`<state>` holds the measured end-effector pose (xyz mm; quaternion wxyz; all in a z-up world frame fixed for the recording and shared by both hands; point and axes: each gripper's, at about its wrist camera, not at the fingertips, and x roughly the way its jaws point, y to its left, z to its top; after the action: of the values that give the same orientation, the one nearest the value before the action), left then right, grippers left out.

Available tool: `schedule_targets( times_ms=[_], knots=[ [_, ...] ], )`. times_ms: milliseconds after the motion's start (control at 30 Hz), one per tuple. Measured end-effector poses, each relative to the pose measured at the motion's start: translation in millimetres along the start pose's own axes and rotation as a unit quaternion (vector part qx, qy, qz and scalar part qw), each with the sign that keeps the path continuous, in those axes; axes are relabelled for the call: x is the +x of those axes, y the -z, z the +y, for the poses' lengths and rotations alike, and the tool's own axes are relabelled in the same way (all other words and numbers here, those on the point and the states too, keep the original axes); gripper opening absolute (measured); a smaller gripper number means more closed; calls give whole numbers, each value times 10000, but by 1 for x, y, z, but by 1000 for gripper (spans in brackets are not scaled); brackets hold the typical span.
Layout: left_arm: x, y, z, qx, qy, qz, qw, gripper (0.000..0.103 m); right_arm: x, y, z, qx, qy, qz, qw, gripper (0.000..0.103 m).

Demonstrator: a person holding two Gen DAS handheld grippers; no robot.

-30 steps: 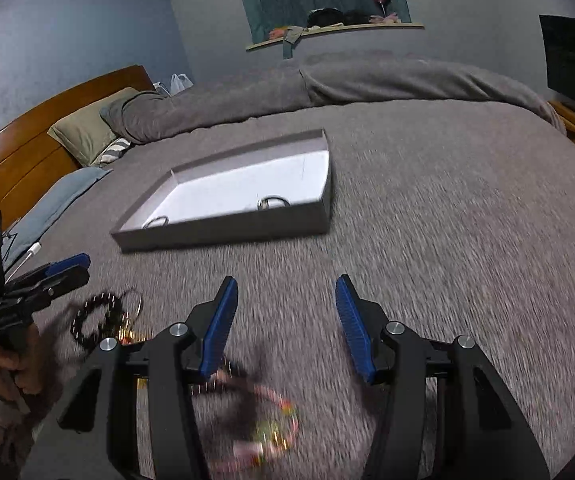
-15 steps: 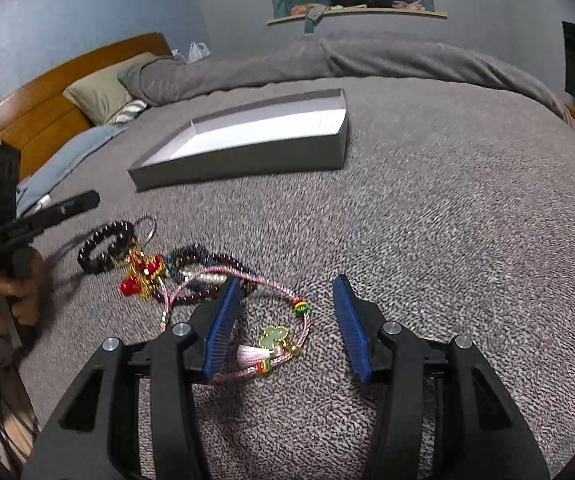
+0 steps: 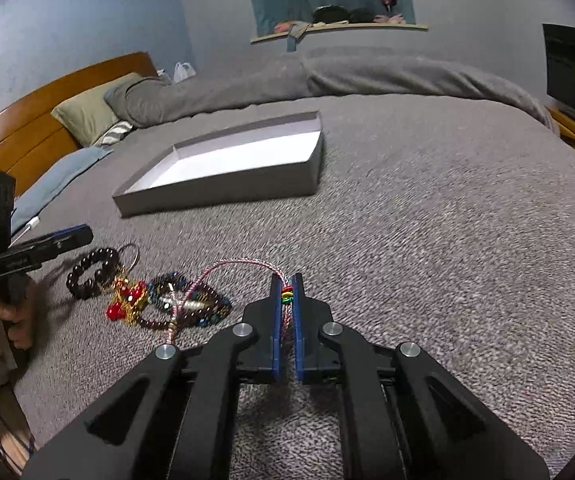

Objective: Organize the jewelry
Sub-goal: 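Grasp the red-and-gold charm with the left tool while the right tool grasps another pink bracelet, then carry the red charm and pink bracelet into the box tray and release both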

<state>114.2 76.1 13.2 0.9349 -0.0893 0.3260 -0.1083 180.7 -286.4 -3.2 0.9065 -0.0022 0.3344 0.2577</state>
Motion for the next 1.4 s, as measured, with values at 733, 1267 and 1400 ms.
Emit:
schedule_targets(
  times_ms=[733,1267,1400],
  knots=[
    [37,23,-90,1779,821,702,9781,35,-7,-1,0,-4,-90,-35,10000,5],
    [37,29,-87,2009,728,803,9736,33,-8,-2,0,8,-105,-43,9999,5],
    [35,27,-88,2025,696,765,9738,21,-8,-2,1,0,-103,-41,9999,5]
  ],
)
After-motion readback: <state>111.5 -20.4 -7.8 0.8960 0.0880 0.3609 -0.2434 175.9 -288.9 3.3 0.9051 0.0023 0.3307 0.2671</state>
